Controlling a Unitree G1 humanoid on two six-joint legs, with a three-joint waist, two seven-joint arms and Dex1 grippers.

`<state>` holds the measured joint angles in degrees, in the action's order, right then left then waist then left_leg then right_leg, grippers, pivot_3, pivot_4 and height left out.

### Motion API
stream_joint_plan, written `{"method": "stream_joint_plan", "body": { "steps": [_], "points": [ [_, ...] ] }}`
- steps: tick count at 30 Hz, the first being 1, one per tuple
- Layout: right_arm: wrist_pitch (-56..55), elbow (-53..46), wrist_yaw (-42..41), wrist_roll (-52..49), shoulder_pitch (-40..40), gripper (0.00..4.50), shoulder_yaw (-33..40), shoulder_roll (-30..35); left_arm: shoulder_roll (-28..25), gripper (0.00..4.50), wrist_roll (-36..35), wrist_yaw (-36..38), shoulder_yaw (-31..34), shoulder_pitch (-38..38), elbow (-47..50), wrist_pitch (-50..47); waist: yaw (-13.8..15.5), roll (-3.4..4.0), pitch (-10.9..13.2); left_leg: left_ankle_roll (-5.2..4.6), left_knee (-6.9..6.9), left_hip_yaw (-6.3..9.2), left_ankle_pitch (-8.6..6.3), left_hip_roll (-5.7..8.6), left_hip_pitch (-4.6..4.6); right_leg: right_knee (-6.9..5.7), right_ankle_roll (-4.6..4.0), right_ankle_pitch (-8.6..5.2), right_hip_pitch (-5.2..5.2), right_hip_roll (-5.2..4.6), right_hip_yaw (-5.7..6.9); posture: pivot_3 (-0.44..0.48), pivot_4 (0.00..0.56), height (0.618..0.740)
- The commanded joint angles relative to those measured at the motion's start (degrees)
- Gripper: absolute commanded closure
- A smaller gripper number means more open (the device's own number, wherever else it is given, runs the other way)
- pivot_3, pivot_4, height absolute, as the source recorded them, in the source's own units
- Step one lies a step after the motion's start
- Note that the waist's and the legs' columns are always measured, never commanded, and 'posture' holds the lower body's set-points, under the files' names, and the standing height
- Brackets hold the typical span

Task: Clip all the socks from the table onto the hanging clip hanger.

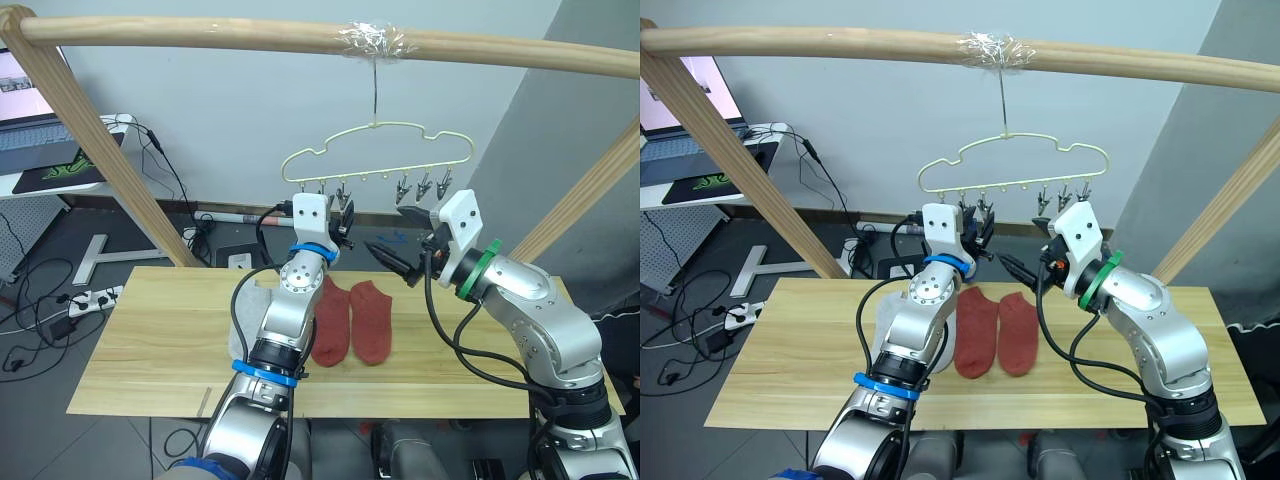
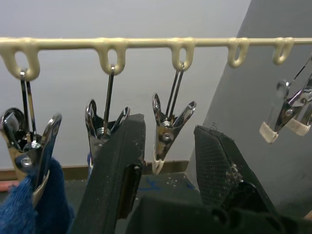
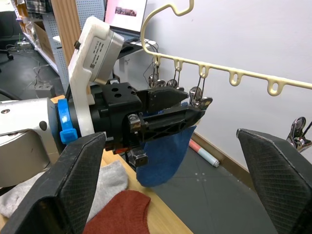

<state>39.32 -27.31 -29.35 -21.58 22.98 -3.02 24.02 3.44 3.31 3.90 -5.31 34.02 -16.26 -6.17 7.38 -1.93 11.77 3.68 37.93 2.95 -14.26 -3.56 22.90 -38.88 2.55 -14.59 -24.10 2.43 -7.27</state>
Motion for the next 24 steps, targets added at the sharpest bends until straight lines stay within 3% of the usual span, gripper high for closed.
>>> {"method": "stream_joint_plan", "body": {
  "steps": [1, 24],
  "points": [
    [-0.3, -2.9, 0.4, -0.8, 0.1, 0.0, 0.7, 0.0, 0.5, 2.64, 0.3, -0.5, -0.4, 1.4, -0.2, 1.2, 0.0, 0.0, 0.0, 0.0, 0.0, 0.0, 0.0, 0.0, 0.0, 0.0, 0.0, 0.0, 0.0, 0.0, 0.0, 0.228, 0.171, 0.74],
    [0.2, -3.2, 0.9, -1.0, 0.0, 0.0, 0.7, 0.0, 0.9, 2.64, 1.0, -3.3, -0.2, 4.9, -3.5, 4.4, -0.6, 0.0, 0.0, 0.0, -0.05, 0.0, 0.0, 0.0, 0.03, 0.08, 0.09, -0.06, -0.02, 0.0, 0.0, 0.222, 0.175, 0.74]
  ]
}}
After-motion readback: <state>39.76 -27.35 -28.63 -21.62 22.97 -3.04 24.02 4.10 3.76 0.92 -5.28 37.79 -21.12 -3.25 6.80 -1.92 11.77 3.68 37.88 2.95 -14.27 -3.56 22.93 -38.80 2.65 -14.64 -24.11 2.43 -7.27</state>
